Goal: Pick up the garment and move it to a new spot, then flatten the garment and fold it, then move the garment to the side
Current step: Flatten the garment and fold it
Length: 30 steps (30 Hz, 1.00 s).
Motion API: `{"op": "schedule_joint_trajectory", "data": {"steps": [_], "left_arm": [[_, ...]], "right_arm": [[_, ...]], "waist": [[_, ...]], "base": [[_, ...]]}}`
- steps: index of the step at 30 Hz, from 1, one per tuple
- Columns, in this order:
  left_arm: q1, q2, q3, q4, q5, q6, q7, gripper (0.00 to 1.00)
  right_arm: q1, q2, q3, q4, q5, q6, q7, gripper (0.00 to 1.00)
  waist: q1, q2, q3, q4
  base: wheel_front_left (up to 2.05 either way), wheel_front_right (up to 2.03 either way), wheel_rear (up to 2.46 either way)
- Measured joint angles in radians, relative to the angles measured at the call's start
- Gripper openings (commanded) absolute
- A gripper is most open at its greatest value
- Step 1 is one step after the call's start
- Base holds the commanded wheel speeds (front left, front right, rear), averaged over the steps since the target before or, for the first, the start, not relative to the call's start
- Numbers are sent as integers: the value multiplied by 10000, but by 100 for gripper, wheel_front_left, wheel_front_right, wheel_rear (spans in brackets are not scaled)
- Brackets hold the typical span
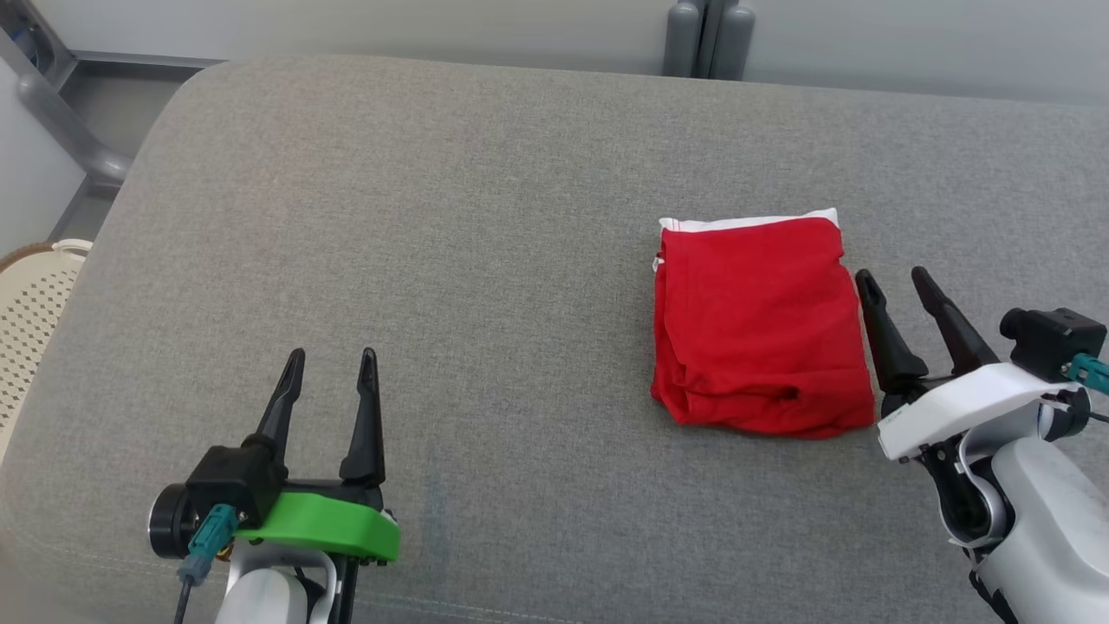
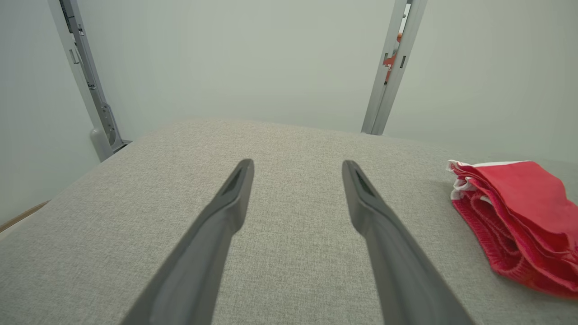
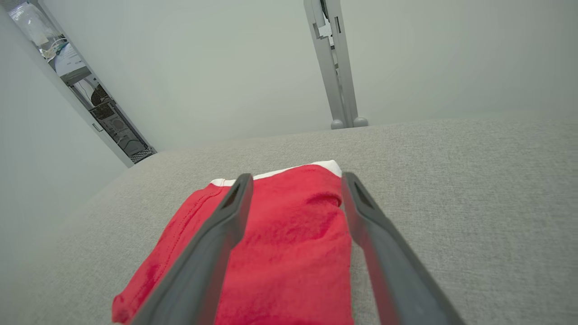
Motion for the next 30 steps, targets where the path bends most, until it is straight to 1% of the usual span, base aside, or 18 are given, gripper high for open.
{"op": "schedule_joint_trajectory", "data": {"steps": [1,2,3,13,15,20,23,26,30], "left_arm": [[-6,-2,0,10,19,-27,0,100],[-10,-2,0,10,19,-29,0,100],[-14,-2,-8,10,21,-31,0,100],[-280,-2,-378,71,-2,-29,0,100],[-330,0,-416,82,-17,-19,0,100],[-400,0,-497,96,-63,27,0,100],[-401,0,-514,104,-65,73,0,100],[-401,-2,-456,117,-58,107,0,100],[-400,-2,-314,144,38,109,0,100]], "right_arm": [[23,44,-84,-25,-167,0,0,43],[68,52,-23,-15,-353,0,0,20],[117,79,65,15,-514,2,0,0],[-185,928,1011,1237,-757,0,0,0],[-263,1135,1313,1398,-759,0,0,0],[-265,1701,2512,1555,-865,2,0,0],[-266,1887,2874,1461,-938,0,0,0],[-305,1896,2725,1149,-1057,0,0,0],[-308,1691,2036,472,-1379,2,0,0]], "waist": [[0,0,15,2],[0,0,27,10],[0,0,42,21],[0,0,234,383],[0,0,273,464],[0,0,352,588],[0,0,357,539],[0,0,336,417],[0,0,261,165]], "base": [[0,0,0],[0,0,0],[0,0,0],[0,0,0],[0,0,0],[0,0,0],[0,0,0],[0,0,0],[0,0,0]]}}
